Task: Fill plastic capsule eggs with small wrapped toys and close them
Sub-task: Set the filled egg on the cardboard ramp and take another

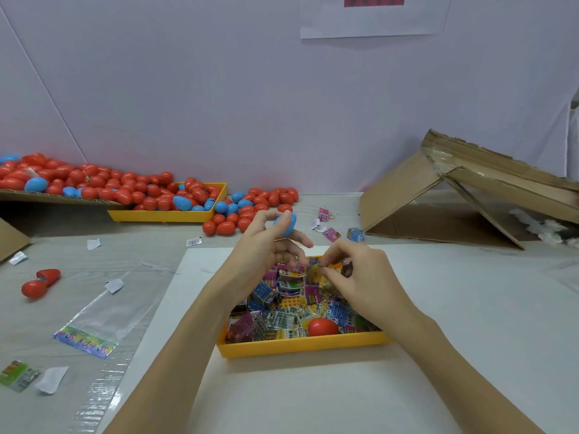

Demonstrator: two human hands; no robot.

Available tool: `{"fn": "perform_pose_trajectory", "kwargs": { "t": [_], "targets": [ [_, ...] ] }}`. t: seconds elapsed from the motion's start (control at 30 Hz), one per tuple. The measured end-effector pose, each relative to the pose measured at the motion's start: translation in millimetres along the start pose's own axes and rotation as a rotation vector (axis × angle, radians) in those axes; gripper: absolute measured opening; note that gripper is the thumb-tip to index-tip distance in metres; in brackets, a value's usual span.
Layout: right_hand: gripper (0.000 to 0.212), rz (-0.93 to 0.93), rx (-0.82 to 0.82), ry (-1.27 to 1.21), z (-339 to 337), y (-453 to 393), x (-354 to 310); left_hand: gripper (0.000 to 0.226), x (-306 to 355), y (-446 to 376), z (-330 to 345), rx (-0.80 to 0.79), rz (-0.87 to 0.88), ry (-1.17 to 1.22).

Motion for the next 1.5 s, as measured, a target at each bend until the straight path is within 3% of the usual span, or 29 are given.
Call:
{"fn": "perform_pose_trajectory", "kwargs": {
  "t": [0.1, 0.33, 0.47, 0.6, 0.9, 1.5],
  "targets": [
    [0.011, 0.067, 0.04, -0.234, -8.2, -1.9, 9.0, 0.024, 2.3, 1.7, -0.4, 0.011, 0.01, -0.073],
    [0.003, 0.222, 0.073, -0.532, -8.3, -1.0, 30.3, 0.019, 5.0, 6.4, -4.1, 0.063, 0.021, -0.137],
    [0.01, 0.252, 0.113, -0.661, -8.4, 0.1, 32.9, 0.027, 2.0, 7.8, 1.2, -0.025, -0.037, -0.21],
    [0.01, 0.21, 0.174, -0.653, -15.3, -1.2, 32.8, 0.029, 3.1, 12.7, 13.1, -0.143, -0.024, -0.359],
    [0.019, -0.012, 0.333, -0.497, -34.6, -5.0, 19.0, 0.024, 6.9, 14.5, 19.2, -0.166, 0.028, -0.386],
    [0.022, -0.043, 0.243, -0.448, -26.1, -4.5, 7.4, 0.024, 5.9, 14.9, 24.6, -0.176, 0.018, -0.328]
  ]
}}
Point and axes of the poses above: each hand's wrist, its own y-axis away from the middle knuckle, its own z-axis out of the palm, x = y × z, the point moved 9 cm from there along -y, towards the middle knuckle, and after that the axes turned 6 degrees about -z, right-handed, at the moved point
